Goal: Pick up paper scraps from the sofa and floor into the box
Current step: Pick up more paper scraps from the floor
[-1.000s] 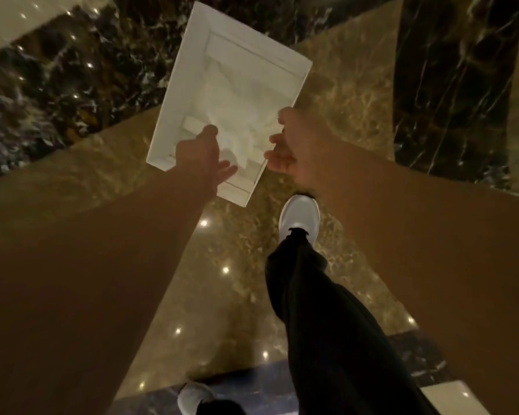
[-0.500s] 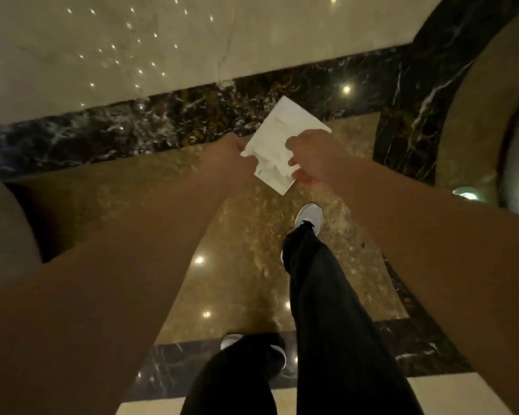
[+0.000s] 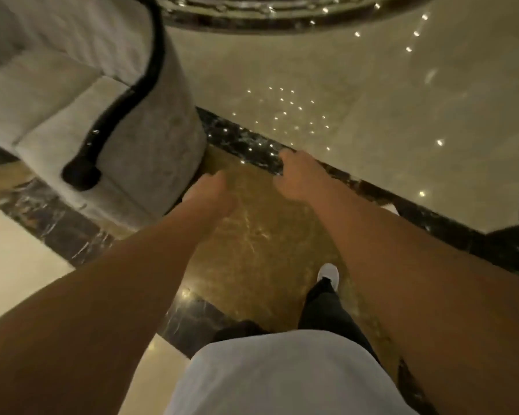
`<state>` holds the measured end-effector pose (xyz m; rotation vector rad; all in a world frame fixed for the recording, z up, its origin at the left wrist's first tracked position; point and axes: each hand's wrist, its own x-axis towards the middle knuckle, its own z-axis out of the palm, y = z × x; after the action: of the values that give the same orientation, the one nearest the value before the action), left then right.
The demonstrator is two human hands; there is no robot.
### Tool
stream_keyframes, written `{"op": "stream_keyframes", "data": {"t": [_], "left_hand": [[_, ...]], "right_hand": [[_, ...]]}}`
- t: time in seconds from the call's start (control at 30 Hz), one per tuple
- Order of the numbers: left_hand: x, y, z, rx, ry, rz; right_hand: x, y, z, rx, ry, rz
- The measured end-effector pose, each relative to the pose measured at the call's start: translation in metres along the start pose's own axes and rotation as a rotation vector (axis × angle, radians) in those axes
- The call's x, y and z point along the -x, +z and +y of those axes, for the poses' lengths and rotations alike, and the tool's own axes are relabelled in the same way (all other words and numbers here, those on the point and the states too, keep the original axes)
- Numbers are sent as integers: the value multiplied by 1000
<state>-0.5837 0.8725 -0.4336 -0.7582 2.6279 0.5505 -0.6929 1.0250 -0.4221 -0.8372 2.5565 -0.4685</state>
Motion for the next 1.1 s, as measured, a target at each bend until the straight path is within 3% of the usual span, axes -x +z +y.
{"op": "stream_keyframes", "data": {"t": [0.23, 0.43, 0.6, 0.83, 1.1], "left_hand": [[83, -37, -195, 121, -418, 186], [124, -55, -268, 238, -692, 292], [124, -54, -321, 290, -809, 293], [90, -116, -420, 243, -970, 272], [12, -211, -487, 372, -915, 406]], "right_hand": [[-7, 48, -219, 157, -520, -133], [-10, 89, -324, 269, -809, -127], [-43, 133, -398, 398, -909, -199], [-129, 166, -495, 340, -1016, -300], [-240, 175, -586, 554, -915, -357]]}}
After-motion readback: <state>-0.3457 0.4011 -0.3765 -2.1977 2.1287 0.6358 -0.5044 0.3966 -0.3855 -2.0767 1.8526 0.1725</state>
